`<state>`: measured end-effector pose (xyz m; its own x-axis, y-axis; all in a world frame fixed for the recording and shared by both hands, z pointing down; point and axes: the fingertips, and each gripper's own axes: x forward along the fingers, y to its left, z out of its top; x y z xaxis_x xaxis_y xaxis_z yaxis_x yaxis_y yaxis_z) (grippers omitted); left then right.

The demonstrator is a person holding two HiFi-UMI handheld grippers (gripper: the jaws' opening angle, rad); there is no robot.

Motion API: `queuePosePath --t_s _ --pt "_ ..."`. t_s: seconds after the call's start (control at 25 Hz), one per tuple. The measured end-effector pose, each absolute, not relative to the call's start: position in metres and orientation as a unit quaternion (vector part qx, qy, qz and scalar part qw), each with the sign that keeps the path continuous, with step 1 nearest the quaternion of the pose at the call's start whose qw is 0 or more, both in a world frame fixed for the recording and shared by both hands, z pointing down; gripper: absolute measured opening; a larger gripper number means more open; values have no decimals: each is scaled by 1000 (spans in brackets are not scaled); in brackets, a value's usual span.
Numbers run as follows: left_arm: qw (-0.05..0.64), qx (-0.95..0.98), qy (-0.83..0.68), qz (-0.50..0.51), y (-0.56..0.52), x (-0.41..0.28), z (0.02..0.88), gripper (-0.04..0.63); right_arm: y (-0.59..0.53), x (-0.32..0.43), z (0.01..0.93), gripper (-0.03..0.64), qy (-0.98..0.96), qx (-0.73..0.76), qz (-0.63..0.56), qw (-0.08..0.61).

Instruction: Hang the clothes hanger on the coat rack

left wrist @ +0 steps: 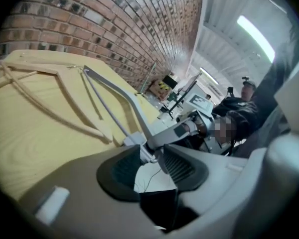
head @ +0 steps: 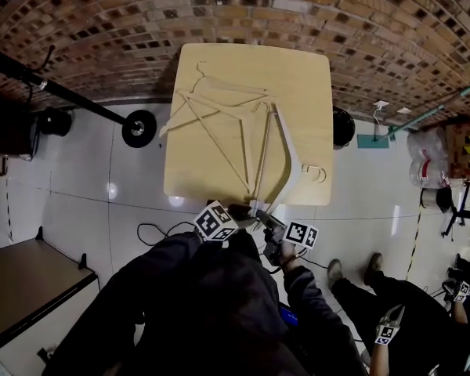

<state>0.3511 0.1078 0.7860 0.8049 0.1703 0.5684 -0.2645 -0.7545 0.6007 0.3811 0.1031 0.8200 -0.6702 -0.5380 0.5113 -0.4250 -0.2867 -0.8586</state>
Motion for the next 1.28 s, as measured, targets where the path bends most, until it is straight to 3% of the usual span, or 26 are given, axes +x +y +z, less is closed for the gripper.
queuePosePath --t_s 0.48,0.84,1.0,1.28 --pt "345 888 2 304 116 384 782 149 118 438 803 129 637 -424 -644 10" --pt "387 883 -67 258 72 362 771 149 117 469 778 127 629 -423 -648 72" --pt "416 874 -85 236 52 367 768 149 110 476 758 126 620 -391 -658 173" --pt "388 883 -56 260 36 379 764 150 150 490 758 127 633 -369 -663 152"
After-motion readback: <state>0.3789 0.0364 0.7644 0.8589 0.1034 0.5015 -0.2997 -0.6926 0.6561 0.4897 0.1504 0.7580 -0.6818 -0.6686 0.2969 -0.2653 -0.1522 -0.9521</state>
